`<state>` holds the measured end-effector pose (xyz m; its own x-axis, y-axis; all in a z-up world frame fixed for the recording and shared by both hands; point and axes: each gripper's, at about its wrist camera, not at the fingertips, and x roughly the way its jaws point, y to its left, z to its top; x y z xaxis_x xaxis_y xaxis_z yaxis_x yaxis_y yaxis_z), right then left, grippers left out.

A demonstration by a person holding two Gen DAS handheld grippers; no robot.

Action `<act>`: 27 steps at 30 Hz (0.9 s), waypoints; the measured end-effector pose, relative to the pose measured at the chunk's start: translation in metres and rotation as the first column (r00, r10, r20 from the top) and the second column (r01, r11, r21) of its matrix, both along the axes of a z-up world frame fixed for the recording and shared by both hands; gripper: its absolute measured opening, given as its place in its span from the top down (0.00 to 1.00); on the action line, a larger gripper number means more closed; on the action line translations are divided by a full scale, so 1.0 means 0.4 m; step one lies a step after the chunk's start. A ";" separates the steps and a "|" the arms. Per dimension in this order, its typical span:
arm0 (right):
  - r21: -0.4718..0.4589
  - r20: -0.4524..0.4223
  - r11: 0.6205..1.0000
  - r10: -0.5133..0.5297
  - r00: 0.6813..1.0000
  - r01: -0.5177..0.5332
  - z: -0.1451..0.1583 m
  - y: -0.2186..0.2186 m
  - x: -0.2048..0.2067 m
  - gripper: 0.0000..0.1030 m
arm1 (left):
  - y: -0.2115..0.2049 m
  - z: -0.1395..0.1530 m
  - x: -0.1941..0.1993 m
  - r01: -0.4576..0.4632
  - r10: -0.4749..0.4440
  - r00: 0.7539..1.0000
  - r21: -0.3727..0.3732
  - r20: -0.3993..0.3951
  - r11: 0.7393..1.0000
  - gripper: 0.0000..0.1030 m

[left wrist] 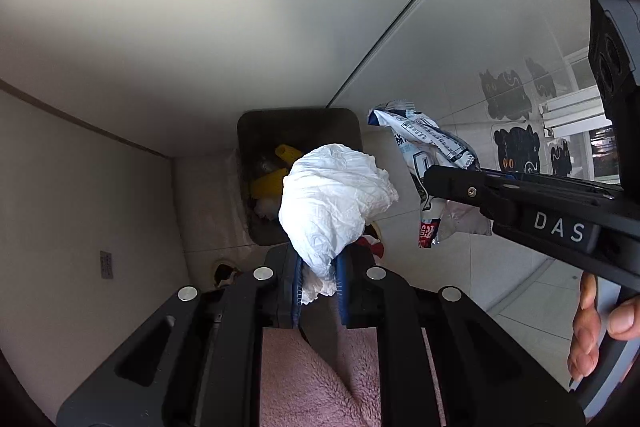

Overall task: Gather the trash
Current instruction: 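Carry the tissue and wrapper down toward the floor bin, then open both tools over the bin to drop tissue and wrapper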

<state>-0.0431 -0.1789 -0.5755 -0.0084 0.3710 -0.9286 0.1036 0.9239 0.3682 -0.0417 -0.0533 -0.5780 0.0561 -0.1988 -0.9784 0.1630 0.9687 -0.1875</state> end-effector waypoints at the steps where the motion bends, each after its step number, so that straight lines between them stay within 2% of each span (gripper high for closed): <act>1: 0.002 -0.010 1.000 -0.004 1.000 0.004 -0.008 0.003 0.011 0.83 | -0.004 -0.008 0.006 0.001 -0.001 1.000 0.001 -0.002 1.000 0.88; 10: 0.016 -0.056 1.000 -0.020 0.998 0.021 -0.060 0.003 0.045 0.81 | 0.005 -0.042 0.031 -0.011 0.010 0.999 -0.012 -0.037 1.000 0.87; 17: 0.014 -0.066 0.999 -0.032 0.997 0.033 -0.060 -0.001 0.067 0.80 | 0.008 -0.044 0.043 -0.013 0.011 0.999 -0.035 -0.047 0.999 0.79; 18: 0.011 -0.067 0.999 -0.033 0.997 0.034 -0.060 -0.003 0.070 0.77 | 0.008 -0.043 0.044 -0.012 0.010 0.999 -0.034 -0.043 0.999 0.75; 20: 0.009 -0.066 0.999 -0.037 0.997 0.038 -0.054 -0.001 0.073 0.65 | 0.005 -0.037 0.046 -0.009 0.008 0.999 -0.026 -0.036 1.000 0.70; 21: 0.006 -0.062 0.999 -0.040 0.997 0.040 -0.052 -0.002 0.072 0.56 | 0.005 -0.035 0.048 -0.009 0.009 0.999 -0.020 -0.032 1.000 0.67; 25: -0.004 -0.054 0.999 -0.051 0.997 0.051 -0.038 -0.001 0.080 0.47 | 0.009 -0.022 0.051 -0.017 0.017 1.000 -0.001 -0.017 1.000 0.52; 27: -0.012 -0.047 0.999 -0.053 0.998 0.053 -0.029 -0.005 0.080 0.32 | 0.014 -0.009 0.049 -0.019 0.019 1.000 0.013 -0.003 1.000 0.33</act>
<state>-0.0111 -0.1810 -0.5869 -0.0326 0.3620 -0.9316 0.1693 0.9206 0.3518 -0.0220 -0.0478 -0.5814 0.0571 -0.1847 -0.9811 0.1440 0.9740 -0.1750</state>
